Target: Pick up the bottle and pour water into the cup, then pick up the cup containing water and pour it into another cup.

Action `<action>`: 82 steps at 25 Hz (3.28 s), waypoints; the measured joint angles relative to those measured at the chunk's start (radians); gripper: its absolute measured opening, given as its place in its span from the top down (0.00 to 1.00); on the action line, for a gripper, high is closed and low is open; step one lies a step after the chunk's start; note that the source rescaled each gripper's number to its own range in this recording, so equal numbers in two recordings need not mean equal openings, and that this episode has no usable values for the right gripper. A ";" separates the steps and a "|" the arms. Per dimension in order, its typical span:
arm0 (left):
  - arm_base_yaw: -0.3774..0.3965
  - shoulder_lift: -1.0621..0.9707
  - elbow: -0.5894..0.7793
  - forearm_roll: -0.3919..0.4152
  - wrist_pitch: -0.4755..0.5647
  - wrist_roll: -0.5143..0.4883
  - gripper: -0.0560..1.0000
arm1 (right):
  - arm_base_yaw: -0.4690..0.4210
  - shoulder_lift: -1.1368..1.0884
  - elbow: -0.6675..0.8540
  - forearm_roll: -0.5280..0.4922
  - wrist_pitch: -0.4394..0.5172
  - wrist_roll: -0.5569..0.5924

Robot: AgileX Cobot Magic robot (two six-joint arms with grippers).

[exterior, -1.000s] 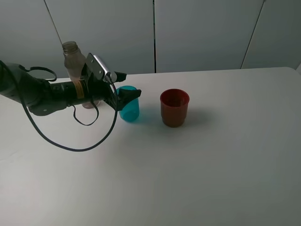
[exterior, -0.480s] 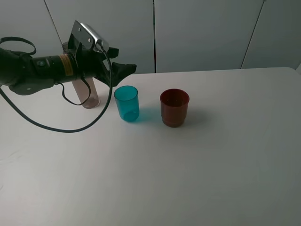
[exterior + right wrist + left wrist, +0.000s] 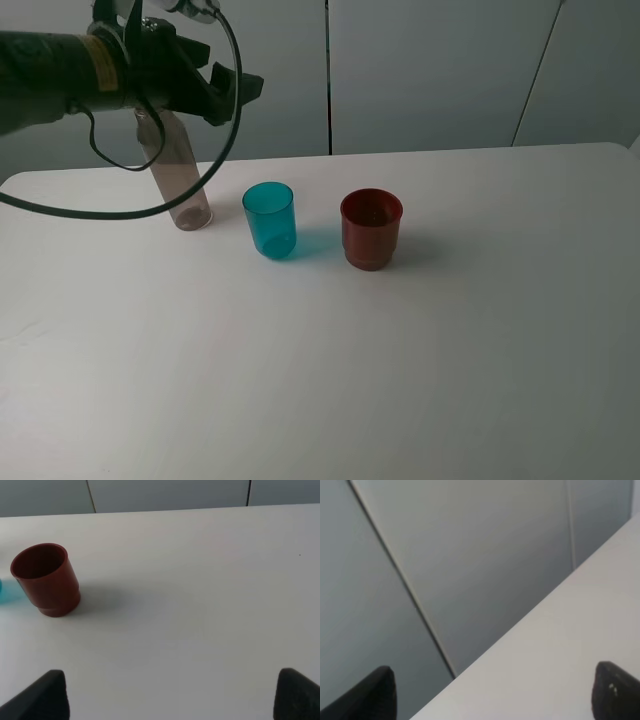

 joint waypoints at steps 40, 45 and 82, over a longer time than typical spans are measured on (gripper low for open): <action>0.257 -1.204 0.356 -0.577 1.321 0.204 0.01 | 0.000 0.000 0.000 0.000 0.000 0.000; 0.374 -1.361 0.417 -0.626 1.317 0.266 0.01 | 0.000 0.000 0.000 0.000 0.000 0.000; 0.405 -1.600 0.448 -0.701 1.403 0.434 0.01 | 0.000 0.000 0.000 0.000 0.000 0.000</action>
